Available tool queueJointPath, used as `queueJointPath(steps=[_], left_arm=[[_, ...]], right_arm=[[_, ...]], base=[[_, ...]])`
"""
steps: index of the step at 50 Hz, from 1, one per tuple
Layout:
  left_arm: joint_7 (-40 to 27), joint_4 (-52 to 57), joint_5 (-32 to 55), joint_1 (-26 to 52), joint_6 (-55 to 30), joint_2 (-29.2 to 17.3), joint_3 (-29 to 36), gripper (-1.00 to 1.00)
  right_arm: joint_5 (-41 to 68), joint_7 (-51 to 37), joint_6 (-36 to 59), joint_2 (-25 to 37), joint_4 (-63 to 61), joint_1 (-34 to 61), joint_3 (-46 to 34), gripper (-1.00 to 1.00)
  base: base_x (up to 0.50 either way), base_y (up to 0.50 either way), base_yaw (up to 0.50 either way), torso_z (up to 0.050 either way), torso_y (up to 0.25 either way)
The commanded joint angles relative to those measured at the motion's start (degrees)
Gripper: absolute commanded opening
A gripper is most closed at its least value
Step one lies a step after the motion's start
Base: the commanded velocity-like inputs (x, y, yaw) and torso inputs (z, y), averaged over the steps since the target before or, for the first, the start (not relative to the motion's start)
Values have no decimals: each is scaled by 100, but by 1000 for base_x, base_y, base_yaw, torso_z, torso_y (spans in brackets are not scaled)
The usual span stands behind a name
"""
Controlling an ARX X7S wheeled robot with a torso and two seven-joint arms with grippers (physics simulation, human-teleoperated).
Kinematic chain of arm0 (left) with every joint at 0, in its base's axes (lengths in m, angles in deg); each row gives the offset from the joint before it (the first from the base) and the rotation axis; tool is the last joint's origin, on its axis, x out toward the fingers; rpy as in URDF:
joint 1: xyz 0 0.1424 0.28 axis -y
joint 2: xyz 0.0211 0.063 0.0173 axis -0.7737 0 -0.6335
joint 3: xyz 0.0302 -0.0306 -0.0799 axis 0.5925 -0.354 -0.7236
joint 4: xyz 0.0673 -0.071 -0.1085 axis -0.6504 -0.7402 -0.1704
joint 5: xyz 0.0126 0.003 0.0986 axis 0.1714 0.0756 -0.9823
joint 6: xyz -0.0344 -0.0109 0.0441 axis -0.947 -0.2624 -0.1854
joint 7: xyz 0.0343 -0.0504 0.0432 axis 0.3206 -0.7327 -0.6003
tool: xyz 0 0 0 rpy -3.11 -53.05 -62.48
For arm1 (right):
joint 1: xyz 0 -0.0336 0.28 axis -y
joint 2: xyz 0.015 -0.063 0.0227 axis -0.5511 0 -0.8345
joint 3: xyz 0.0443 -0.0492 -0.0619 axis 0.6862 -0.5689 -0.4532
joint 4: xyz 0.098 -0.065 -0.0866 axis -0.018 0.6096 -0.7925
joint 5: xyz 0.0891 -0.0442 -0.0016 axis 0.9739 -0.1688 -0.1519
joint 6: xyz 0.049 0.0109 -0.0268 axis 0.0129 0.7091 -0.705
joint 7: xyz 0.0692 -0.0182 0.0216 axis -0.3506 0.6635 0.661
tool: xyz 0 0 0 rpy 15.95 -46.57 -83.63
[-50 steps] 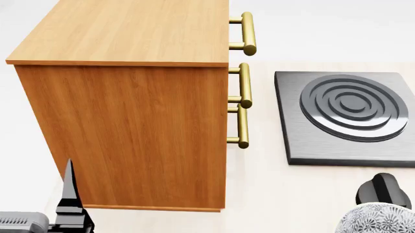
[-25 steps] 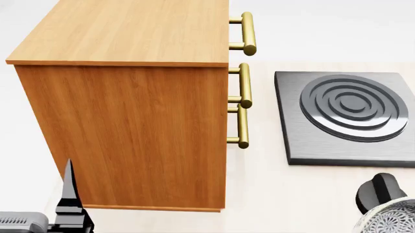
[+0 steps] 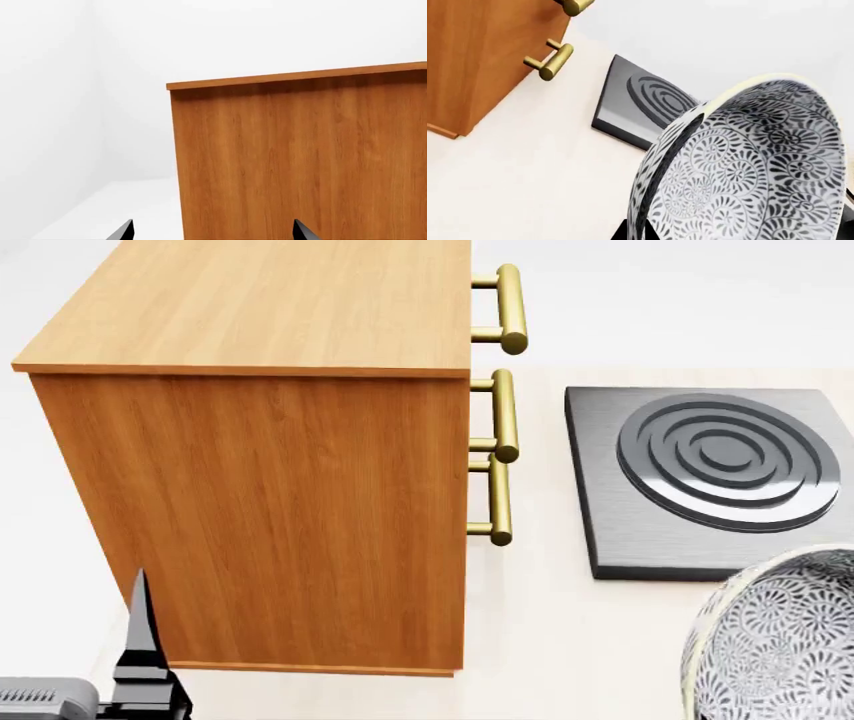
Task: Put the bowl on the top of the cabinet.
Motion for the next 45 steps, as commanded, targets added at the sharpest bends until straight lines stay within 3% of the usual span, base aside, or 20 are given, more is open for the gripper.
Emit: queueJointPath(steps=[1,5,7,10,14,17,20,24,45], left_arm=[[-13,-20,8,0,11,-14,6,100],[-16,-37,3,6,18,-16,18,100],[-20,-36,-7,20,0,-14,36,100],[-19,-26,-4,28,-9,-18,47,100],[-19,-50,-5,25,20,-23,52,100],[-25,-46,-1,20,18,-29,51,100],[-21,-60,11,23,32,-31,48,100],[-25,-61,23,8,51,-41,38,100],[-64,30,17,61,-69,-68,109,100]], right_arm=[[183,239,1556,-33,-1107,1405,-39,-100],[540,421,2593,-222,-1582,2386,61,-100],[1199,43,2879,-186,-1597,2833,116,-100],[3398,-1295,3327,-54,-1517,3753,501,-100],[6623,-3758,3310,208,-755,4986,575,-100],[8175,-5129,3227,257,-114,5984,152,-100],[8942,-5887,3062,291,330,6716,-349,-100],[9357,-6344,2969,232,773,7432,-871,-100],[10876,-7045,2794,-229,3062,10605,-3078,-100]], base=[[0,0,0,0,0],[0,0,0,0,0],[0,0,0,0,0],[0,0,0,0,3],[0,0,0,0,0],[0,0,0,0,0],[0,0,0,0,0],[0,0,0,0,0],[0,0,0,0,0]])
